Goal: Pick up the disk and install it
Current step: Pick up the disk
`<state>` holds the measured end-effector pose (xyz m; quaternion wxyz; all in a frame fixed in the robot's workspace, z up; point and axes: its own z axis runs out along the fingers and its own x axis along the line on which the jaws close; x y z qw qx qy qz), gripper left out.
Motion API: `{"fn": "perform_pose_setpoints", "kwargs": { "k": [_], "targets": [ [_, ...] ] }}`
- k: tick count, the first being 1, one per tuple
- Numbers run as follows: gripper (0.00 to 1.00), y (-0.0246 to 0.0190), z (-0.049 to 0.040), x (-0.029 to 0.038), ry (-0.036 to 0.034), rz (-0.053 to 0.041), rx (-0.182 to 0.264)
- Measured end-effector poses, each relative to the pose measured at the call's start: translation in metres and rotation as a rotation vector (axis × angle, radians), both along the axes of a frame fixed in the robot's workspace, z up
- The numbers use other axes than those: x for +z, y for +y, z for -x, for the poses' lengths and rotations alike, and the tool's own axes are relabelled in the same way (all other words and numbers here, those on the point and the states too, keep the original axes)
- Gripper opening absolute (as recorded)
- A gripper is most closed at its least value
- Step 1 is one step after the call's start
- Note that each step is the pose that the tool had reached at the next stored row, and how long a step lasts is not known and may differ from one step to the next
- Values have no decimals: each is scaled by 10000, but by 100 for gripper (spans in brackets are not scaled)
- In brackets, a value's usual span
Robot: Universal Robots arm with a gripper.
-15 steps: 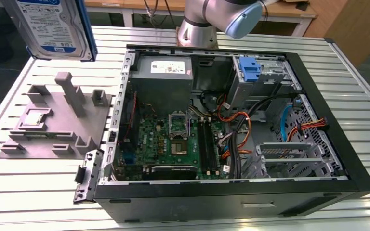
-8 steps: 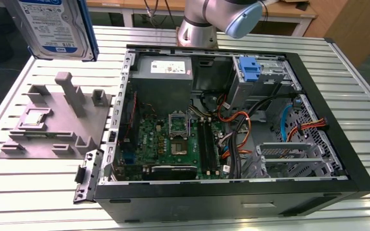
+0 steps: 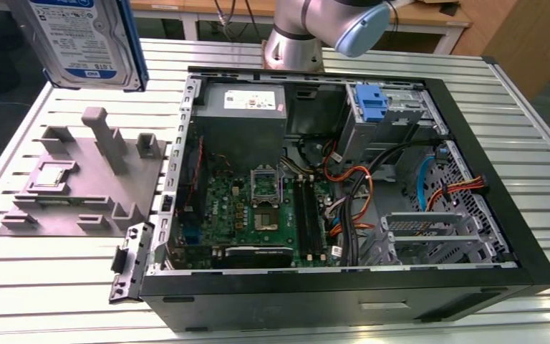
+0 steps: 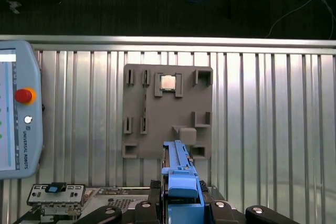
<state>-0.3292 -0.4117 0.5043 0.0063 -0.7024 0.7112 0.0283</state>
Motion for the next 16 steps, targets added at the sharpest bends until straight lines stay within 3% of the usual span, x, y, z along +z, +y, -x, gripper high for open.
{"fn": "perform_pose_setpoints", "kwargs": {
  "k": [16],
  "targets": [
    [37,0,-73,0,0,0,0]
  ]
}}
